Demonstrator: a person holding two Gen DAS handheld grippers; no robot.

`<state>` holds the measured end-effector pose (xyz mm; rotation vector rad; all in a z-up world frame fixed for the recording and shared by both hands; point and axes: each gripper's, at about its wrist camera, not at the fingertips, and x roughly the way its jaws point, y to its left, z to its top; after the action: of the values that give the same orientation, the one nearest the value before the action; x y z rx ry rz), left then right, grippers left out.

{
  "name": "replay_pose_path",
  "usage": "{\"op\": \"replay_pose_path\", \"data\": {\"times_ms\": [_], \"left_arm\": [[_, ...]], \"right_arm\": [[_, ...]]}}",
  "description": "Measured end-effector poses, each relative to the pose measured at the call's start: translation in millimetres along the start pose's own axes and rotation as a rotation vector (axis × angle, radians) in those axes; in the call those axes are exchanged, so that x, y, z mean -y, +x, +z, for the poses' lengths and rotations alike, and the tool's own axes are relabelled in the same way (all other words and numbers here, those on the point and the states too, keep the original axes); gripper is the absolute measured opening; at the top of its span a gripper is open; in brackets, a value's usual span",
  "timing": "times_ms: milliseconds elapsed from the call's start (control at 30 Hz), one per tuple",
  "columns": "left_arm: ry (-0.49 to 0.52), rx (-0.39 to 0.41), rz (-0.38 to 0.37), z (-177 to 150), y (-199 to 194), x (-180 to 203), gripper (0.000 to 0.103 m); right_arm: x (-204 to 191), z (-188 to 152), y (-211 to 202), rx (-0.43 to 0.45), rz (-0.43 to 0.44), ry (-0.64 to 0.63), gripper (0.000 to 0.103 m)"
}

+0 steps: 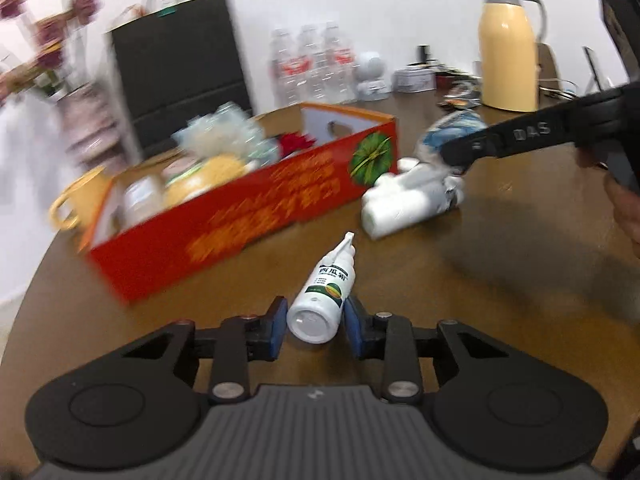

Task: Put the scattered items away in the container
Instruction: 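Grasp the white spray bottle with the left gripper while the right grasps the blue pouch, then drop the spray bottle into the box with the left gripper while the right drops the pouch in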

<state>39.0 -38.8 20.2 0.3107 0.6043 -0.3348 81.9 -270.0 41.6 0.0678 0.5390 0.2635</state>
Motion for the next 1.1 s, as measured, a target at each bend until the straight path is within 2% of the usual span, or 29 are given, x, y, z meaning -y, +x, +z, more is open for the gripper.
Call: {"op": "replay_pose_path", "data": {"times_ms": [67, 167, 267, 333, 367, 433, 533, 667, 767, 833, 933, 1000, 1067, 1100], "left_arm": [[-0.028, -0.014, 0.015, -9, -10, -1, 0.033], [-0.065, -0.007, 0.003, -11, -10, -3, 0.044], [-0.044, -0.028, 0.017, -8, 2, 4, 0.047], [-0.034, -0.04, 0.023, -7, 9, 7, 0.042], [-0.053, -0.037, 0.023, -8, 9, 6, 0.029], [-0.103, -0.031, 0.02, -9, 9, 2, 0.028], [-0.188, 0.05, -0.003, -4, -9, -7, 0.028], [-0.255, 0.156, -0.012, 42, -32, -44, 0.028], [-0.322, 0.165, 0.046, 89, -18, -88, 0.028], [-0.384, 0.092, 0.034, 117, 10, -117, 0.028], [-0.441, -0.1, 0.003, 146, 66, -147, 0.028], [-0.439, -0.225, 0.033, 156, 98, -156, 0.028], [-0.433, -0.327, 0.07, 161, 122, -162, 0.028], [-0.45, -0.358, 0.069, 161, 129, -165, 0.036]], "right_arm": [[-10, -8, -9, -0.023, 0.044, 0.005, 0.021], [-29, -22, -11, -0.079, 0.125, -0.006, 0.021], [-44, -34, -11, -0.103, 0.103, -0.042, 0.022], [-44, -38, -12, -0.118, 0.095, -0.037, 0.022], [-43, -40, -12, -0.125, 0.092, -0.034, 0.022], [-40, -41, -15, -0.135, 0.084, -0.029, 0.022], [-38, -40, -17, -0.135, 0.077, -0.037, 0.021], [-49, -17, -20, -0.095, 0.078, -0.079, 0.021], [-56, 29, -15, -0.034, 0.098, -0.079, 0.021], [-54, 65, 1, -0.033, 0.115, -0.053, 0.021], [-50, 113, 44, -0.103, 0.134, -0.001, 0.022], [-49, 132, 85, -0.196, 0.131, 0.013, 0.022], [-46, 138, 127, -0.335, 0.121, 0.057, 0.022], [-45, 141, 148, -0.406, 0.116, 0.08, 0.024]]}}
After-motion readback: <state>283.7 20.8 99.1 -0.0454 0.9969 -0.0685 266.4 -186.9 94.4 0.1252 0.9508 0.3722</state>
